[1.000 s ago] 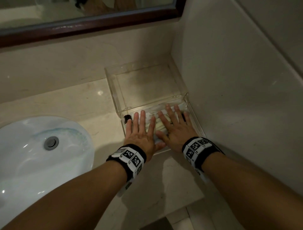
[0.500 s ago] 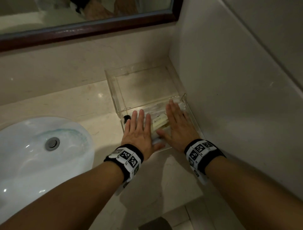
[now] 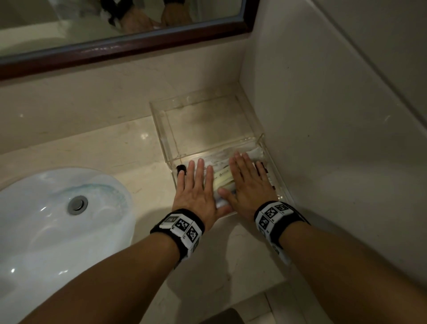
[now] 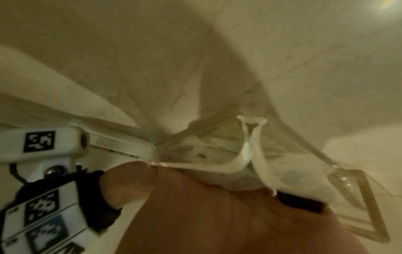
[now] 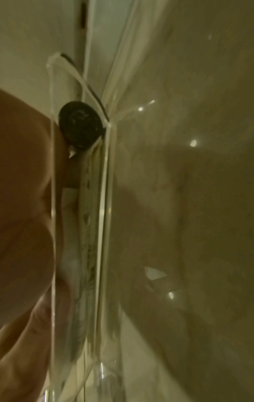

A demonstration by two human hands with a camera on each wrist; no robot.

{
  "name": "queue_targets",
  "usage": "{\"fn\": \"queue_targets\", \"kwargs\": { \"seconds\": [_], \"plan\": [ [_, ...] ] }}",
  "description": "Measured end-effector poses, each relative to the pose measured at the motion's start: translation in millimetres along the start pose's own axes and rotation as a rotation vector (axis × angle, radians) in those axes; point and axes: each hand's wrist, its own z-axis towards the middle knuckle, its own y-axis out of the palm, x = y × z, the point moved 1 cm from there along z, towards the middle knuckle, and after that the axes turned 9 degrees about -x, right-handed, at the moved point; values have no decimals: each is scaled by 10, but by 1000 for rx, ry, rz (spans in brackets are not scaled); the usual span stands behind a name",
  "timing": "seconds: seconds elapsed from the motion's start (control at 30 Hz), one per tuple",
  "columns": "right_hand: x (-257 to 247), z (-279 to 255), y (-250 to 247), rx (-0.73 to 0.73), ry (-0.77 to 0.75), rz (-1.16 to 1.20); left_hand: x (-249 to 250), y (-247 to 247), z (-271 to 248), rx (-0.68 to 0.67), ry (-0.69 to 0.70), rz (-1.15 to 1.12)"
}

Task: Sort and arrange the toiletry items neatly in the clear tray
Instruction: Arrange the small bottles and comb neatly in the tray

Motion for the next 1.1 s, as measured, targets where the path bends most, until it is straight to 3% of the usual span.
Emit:
{"fn": "queue_targets", "kwargs": {
  "seconds": [0.4, 0.63, 1.1],
  "plan": [
    [5, 37, 7, -15, 20, 4, 6, -24, 13, -40, 3, -16],
    [117, -11, -160, 169, 81, 51, -100, -73, -66, 82, 19, -42],
    [262, 99, -58, 72, 128, -42, -1, 54, 44, 50, -27, -30]
  ]
}}
